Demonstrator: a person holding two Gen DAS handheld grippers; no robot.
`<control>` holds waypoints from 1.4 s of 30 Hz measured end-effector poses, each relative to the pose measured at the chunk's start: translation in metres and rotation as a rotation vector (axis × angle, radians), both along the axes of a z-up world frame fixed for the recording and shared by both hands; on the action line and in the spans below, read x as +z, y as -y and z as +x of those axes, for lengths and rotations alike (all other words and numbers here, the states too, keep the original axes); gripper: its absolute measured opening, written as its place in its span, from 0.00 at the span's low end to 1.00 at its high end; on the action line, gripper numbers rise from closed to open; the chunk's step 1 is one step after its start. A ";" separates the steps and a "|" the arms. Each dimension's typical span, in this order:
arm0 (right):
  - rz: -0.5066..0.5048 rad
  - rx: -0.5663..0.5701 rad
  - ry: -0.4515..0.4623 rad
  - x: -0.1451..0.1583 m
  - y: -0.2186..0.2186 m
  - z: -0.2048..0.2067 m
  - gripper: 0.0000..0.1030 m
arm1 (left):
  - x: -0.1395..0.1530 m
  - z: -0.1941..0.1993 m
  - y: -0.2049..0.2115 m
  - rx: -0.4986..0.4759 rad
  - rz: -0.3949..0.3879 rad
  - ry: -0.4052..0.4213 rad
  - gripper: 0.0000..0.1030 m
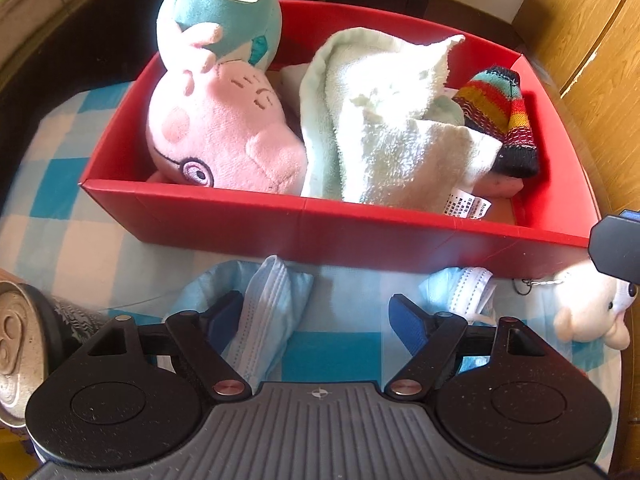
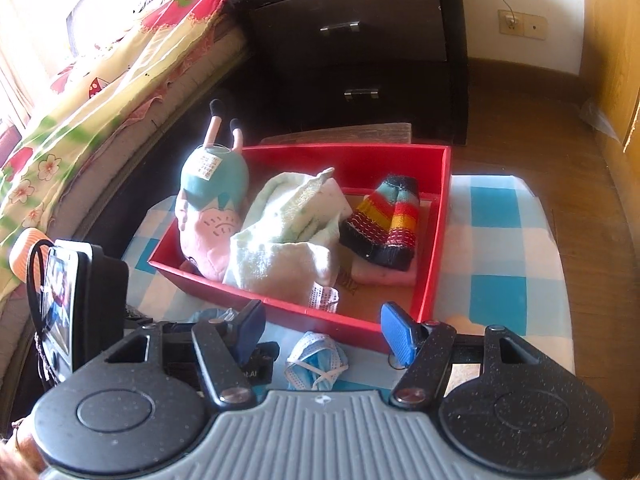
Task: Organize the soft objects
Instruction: 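Move both grippers down to the blue face masks on the table, then grasp a blue face mask with the left gripper while the right gripper grasps another mask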
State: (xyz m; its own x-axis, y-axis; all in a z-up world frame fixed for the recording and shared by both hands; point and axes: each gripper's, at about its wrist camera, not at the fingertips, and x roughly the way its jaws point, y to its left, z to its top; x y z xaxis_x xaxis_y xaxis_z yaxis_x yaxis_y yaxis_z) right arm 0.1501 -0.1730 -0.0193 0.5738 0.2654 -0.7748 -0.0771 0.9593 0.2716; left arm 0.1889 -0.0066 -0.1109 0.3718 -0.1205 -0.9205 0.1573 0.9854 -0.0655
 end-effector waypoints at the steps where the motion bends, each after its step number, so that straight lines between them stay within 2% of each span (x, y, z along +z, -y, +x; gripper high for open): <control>1: 0.000 0.001 -0.005 -0.001 0.000 0.001 0.41 | -0.001 0.002 0.001 -0.005 0.012 0.007 0.73; 4: 0.003 0.012 -0.023 -0.005 -0.001 0.002 0.41 | 0.000 -0.002 0.007 -0.005 0.076 0.027 0.64; 7: -0.004 0.020 -0.033 -0.008 -0.003 0.002 0.41 | 0.002 -0.005 0.006 0.022 0.081 0.028 0.59; 12: -0.042 0.053 -0.058 -0.023 -0.014 0.002 0.41 | 0.002 -0.011 0.003 0.022 0.081 0.026 0.59; 13: -0.051 0.058 -0.066 -0.027 -0.016 0.003 0.41 | 0.002 -0.012 0.004 0.014 0.083 0.019 0.62; 14: -0.061 0.059 -0.072 -0.030 -0.018 0.004 0.41 | 0.002 -0.014 0.006 0.001 0.077 0.008 0.70; 16: -0.072 0.055 -0.090 -0.037 -0.021 0.007 0.41 | -0.001 -0.026 0.014 -0.046 0.068 -0.010 0.79; 18: -0.067 0.052 -0.104 -0.043 -0.023 0.010 0.41 | -0.002 -0.031 0.017 -0.061 0.088 0.007 0.80; 21: -0.061 0.062 -0.124 -0.052 -0.027 0.013 0.41 | 0.000 -0.033 0.014 -0.051 0.086 0.010 0.73; 24: -0.072 0.056 -0.128 -0.058 -0.030 0.015 0.41 | 0.004 -0.037 0.014 -0.042 0.086 0.032 0.56; 25: -0.073 0.054 -0.136 -0.061 -0.030 0.016 0.41 | 0.006 -0.038 0.016 -0.044 0.106 0.045 0.34; 26: -0.071 0.051 -0.145 -0.063 -0.030 0.018 0.41 | 0.008 -0.039 0.017 -0.047 0.112 0.048 0.24; 32: -0.057 0.068 -0.188 -0.084 -0.036 0.022 0.43 | 0.012 -0.051 0.012 -0.060 0.099 0.021 0.15; 37: -0.150 0.116 -0.154 -0.083 -0.056 0.017 0.42 | 0.015 -0.069 -0.009 -0.011 0.036 -0.020 0.12; 41: -0.254 0.146 -0.126 -0.085 -0.071 0.012 0.28 | 0.018 -0.086 -0.020 0.020 0.024 -0.038 0.12; 42: -0.276 0.148 -0.120 -0.085 -0.074 0.010 0.20 | 0.018 -0.092 -0.020 0.015 0.028 -0.038 0.12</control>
State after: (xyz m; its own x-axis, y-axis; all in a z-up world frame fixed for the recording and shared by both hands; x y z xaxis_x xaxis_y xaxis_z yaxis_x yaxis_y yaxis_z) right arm 0.1605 -0.0987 -0.1043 0.4449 0.1096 -0.8888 -0.2039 0.9788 0.0186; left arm 0.0973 0.0131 -0.0928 0.3380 -0.0887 -0.9370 0.1399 0.9892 -0.0431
